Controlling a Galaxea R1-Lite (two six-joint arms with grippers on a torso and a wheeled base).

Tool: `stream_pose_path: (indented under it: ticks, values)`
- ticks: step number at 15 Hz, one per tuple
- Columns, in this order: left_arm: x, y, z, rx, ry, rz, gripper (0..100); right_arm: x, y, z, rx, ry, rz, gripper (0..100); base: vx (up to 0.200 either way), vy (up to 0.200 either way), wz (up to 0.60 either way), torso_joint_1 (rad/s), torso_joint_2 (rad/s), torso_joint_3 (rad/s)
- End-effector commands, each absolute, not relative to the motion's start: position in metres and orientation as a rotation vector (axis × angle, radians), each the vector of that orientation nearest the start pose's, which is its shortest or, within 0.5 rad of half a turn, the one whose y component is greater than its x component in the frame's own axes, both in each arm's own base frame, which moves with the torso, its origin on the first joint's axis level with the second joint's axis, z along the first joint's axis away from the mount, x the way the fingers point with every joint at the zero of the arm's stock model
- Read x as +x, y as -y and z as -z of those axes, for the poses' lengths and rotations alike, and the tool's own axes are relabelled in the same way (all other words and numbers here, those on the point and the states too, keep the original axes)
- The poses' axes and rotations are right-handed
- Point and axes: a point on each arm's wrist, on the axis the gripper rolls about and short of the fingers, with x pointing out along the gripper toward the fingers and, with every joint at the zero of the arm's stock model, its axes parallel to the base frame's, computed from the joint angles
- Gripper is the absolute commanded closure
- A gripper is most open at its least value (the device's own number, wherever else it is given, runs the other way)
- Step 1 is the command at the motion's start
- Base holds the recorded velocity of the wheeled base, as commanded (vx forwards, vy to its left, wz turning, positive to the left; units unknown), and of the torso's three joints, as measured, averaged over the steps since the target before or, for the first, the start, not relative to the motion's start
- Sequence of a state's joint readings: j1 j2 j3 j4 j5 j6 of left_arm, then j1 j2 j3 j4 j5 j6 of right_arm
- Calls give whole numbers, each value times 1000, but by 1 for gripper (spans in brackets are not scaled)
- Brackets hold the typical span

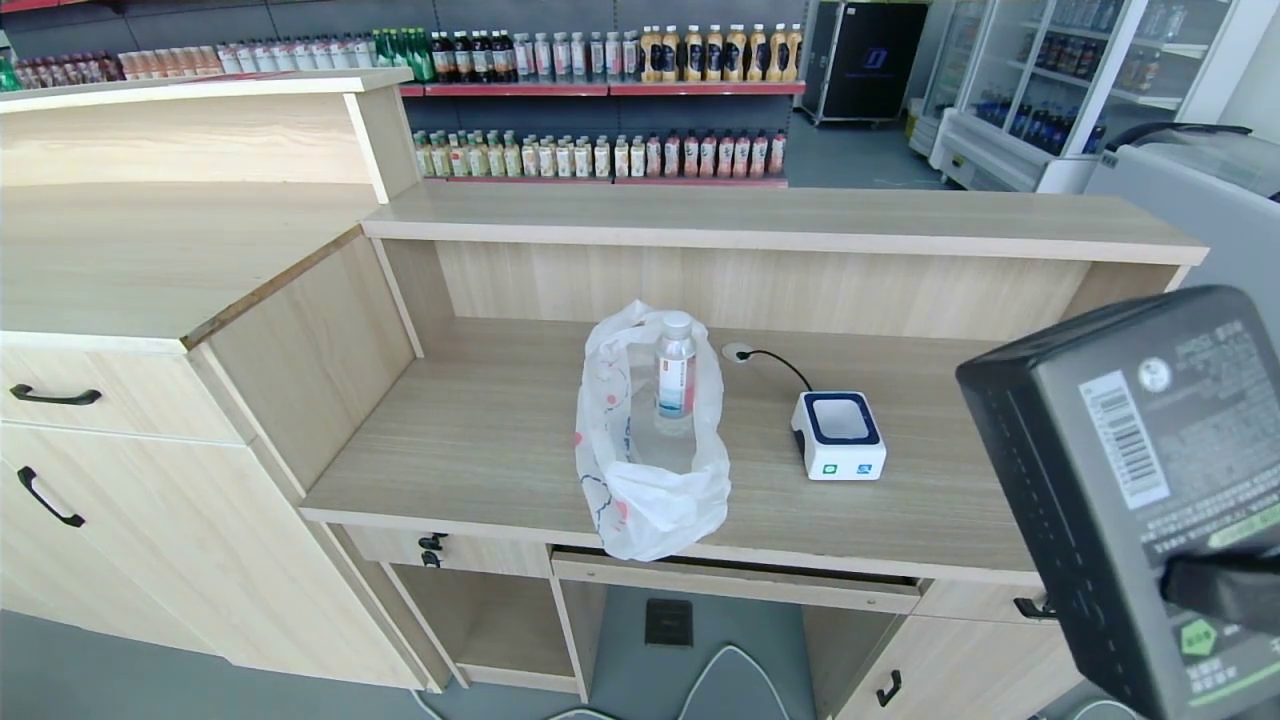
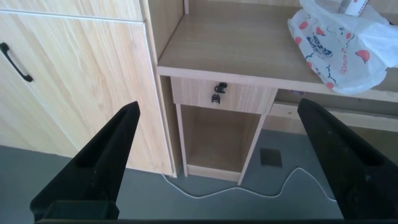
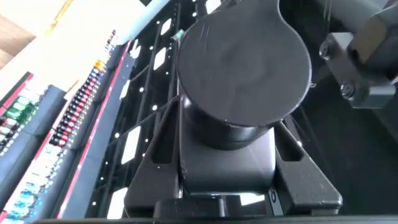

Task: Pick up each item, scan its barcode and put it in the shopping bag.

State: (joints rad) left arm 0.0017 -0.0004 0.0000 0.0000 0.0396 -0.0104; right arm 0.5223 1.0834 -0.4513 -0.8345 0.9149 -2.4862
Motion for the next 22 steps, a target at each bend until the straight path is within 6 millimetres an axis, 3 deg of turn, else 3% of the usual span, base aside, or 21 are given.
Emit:
stream_pose_path:
  ticks: [1,19,21,22]
  values:
    - [-23,-1,-75,-11,0,-41,0,98,-81,-244,-1968,1843,-300,100,0,0,0,0,0,0]
    - [-23,-1,-75,-11,0,-41,0,89,-74,-254,-1965,1817,-253,100,0,0,0,0,0,0]
    - [-23,-1,-75,-11,0,-41,0,94,-66,-266,-1916,1662,-298,100,0,0,0,0,0,0]
    - [-23,-1,-75,-11,0,-41,0,101,-59,-276,-1885,1470,-306,100,0,0,0,0,0,0]
